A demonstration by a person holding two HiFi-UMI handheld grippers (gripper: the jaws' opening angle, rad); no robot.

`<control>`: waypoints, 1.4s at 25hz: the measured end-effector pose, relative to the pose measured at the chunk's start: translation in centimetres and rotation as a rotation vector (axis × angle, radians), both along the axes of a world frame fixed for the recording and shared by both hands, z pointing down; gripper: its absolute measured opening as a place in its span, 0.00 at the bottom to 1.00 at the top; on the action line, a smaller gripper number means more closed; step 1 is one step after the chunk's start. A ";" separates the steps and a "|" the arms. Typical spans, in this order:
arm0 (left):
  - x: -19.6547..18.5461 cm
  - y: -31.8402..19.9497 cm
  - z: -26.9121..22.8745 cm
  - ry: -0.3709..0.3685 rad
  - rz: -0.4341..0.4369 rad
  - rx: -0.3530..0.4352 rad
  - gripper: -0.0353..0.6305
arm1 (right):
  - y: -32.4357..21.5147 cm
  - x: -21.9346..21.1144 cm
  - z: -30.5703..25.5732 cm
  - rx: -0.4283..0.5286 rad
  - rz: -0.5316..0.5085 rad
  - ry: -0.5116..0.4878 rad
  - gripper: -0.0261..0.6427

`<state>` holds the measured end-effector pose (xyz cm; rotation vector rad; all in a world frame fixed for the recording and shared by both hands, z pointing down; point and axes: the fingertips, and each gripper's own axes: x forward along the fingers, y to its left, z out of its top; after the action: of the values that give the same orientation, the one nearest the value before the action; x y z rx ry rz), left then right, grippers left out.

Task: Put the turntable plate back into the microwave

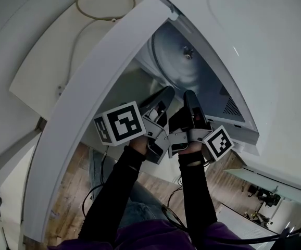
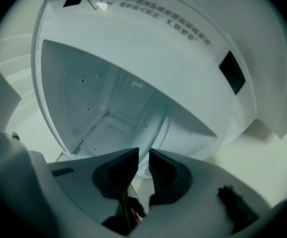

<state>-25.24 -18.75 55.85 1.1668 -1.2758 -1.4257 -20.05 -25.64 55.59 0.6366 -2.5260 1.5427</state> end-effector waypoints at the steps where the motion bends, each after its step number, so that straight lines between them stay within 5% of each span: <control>1: 0.1 0.2 -0.2 -0.006 -0.001 -0.006 0.06 | 0.3 0.2 -0.2 0.007 -0.003 0.009 0.13; 9: 0.2 0.6 0.4 -0.044 -0.021 -0.081 0.06 | 0.2 0.5 0.2 0.093 -0.038 0.178 0.13; 14: 0.6 0.3 0.8 -0.081 -0.015 -0.123 0.06 | 0.5 0.6 0.4 0.082 -0.058 0.158 0.13; 19: 1.8 1.6 -0.9 -0.212 -0.054 -0.172 0.06 | 2.1 2.1 -1.3 0.127 -0.113 0.146 0.13; 24: 3.4 4.5 -8.9 -0.499 -0.128 -0.164 0.06 | 5.4 3.2 -9.5 0.275 -0.215 -0.003 0.13; 29: 5.0 6.7 -18.2 -0.960 -0.224 -0.211 0.06 | 9.8 4.2 -17.0 0.629 -0.365 0.005 0.13; 32: 4.9 7.8 -23.7 -1.245 -0.312 -0.231 0.06 | 10.8 4.6 -21.4 0.816 -0.349 -0.044 0.12; 35: 6.0 8.8 -27.7 -1.426 -0.383 -0.237 0.06 | 10.7 5.8 -24.9 0.914 -0.298 -0.114 0.12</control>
<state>-19.26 -9.90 28.12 1.8949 -2.6226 -0.4462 -14.29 -14.91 30.72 0.2020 -3.1526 0.2776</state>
